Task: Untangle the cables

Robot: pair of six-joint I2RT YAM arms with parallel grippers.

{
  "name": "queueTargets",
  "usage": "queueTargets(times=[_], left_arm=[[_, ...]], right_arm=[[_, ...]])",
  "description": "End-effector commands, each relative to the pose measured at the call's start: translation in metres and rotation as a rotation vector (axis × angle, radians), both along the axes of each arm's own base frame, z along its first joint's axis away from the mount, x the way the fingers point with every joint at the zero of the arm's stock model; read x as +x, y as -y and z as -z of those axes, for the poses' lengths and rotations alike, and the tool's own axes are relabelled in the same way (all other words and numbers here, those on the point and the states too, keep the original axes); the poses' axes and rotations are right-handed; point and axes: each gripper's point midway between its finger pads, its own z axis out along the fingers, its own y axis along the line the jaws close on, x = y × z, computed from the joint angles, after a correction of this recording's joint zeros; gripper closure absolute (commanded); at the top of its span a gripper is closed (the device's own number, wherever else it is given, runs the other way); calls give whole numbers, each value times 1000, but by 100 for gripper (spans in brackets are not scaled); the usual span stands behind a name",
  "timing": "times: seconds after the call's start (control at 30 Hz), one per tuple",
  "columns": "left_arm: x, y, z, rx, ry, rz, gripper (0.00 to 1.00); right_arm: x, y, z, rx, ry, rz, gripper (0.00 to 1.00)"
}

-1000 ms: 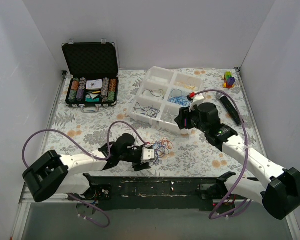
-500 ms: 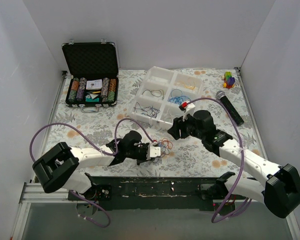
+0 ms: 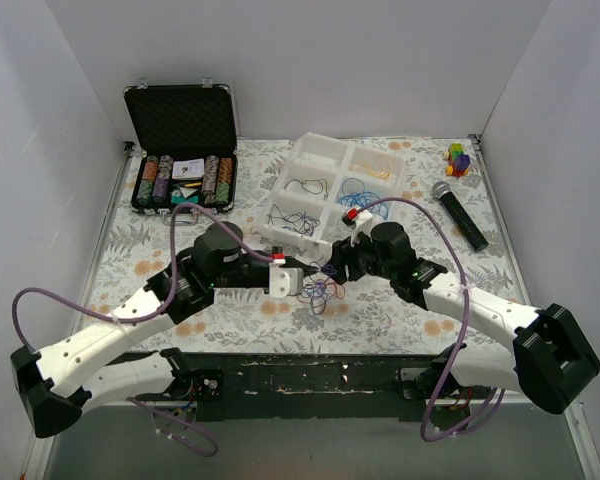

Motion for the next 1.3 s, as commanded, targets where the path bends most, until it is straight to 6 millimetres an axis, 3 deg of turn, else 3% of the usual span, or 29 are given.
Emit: queueTargets(times=[0.0, 0.23, 0.4, 0.47, 0.6, 0.7, 0.83, 0.9, 1.13, 1.27], left_arm=[[1, -19, -44, -46, 136, -53, 100], [22, -49, -160, -313, 482, -245, 100], [26, -61, -211, -416, 649, -308, 100], [26, -62, -222, -436, 688, -315, 100], [24, -63, -225, -437, 682, -305, 100], [22, -64, -220, -430, 685, -299, 100], [22, -64, -216, -422, 678, -296, 100], [22, -62, -215, -419, 682, -289, 100], [20, -54, -219, -415, 670, -254, 100], [21, -51, -220, -414, 670, -245, 100]], right_arm=[[2, -18, -14, 66, 34, -18, 37], [-12, -33, 14, 42, -21, -47, 37], [-20, -41, 34, 14, -53, -55, 37], [-24, -43, 40, 9, -66, -59, 38], [-28, -49, 23, 45, -4, -67, 39], [-25, -46, -7, 115, 106, -65, 37], [-41, -55, -50, 271, 217, -167, 33], [-44, -61, -62, 321, 247, -188, 32], [-31, -69, -94, 382, 372, -170, 30], [-28, -79, -95, 402, 346, -182, 39]])
